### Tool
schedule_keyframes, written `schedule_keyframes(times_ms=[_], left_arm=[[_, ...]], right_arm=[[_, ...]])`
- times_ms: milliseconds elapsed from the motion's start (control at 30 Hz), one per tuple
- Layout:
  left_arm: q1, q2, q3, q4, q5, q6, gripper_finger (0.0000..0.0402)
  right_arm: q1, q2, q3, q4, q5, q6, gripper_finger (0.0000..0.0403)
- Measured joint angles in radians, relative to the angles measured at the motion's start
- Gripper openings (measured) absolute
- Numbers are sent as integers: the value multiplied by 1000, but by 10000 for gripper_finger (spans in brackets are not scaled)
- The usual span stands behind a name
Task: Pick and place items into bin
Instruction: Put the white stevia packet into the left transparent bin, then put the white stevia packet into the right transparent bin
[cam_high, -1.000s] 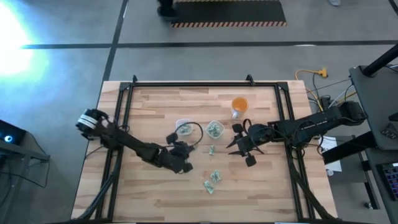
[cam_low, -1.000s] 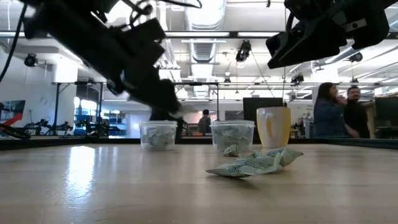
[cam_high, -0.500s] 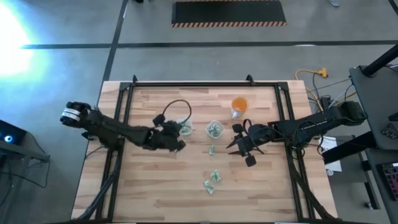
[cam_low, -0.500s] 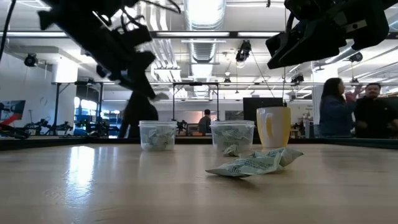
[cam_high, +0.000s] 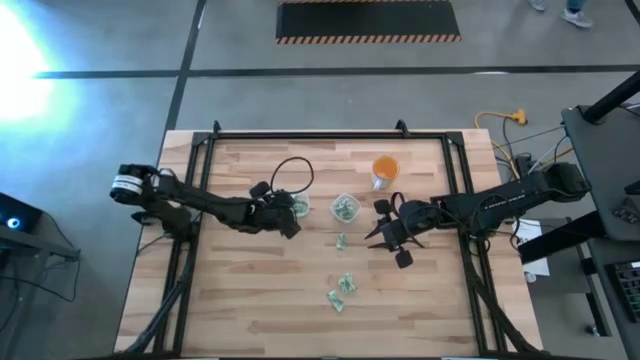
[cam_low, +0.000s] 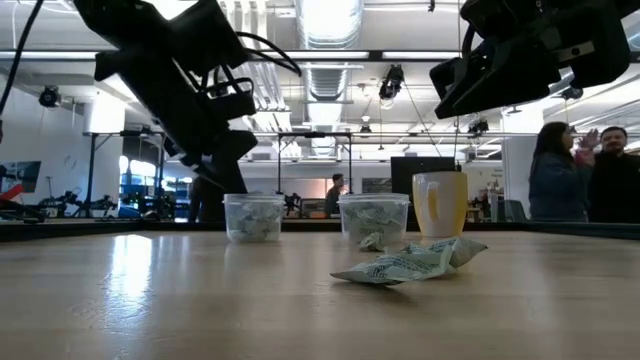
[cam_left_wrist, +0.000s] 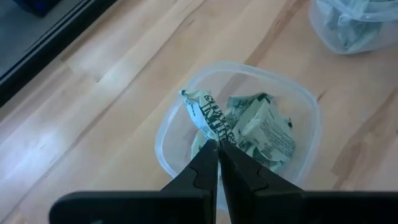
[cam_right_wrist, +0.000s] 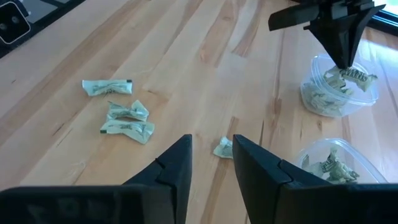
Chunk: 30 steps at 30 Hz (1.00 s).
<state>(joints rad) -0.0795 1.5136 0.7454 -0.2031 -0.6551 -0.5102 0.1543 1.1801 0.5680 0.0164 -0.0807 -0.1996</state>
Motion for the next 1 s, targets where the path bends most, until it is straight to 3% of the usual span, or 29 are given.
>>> schedule_keyframes(times_ms=[267, 700, 1000], left_arm=[[0, -13, 1, -3, 22, 28, 9], [-1, -40, 14, -16, 37, 19, 140], [-75, -141, 41, -10, 51, 50, 148]], right_arm=[[0, 0, -2, 4, 1, -2, 96], [0, 0, -17, 27, 1, 8, 95], [1, 121, -81, 293, -7, -14, 91]])
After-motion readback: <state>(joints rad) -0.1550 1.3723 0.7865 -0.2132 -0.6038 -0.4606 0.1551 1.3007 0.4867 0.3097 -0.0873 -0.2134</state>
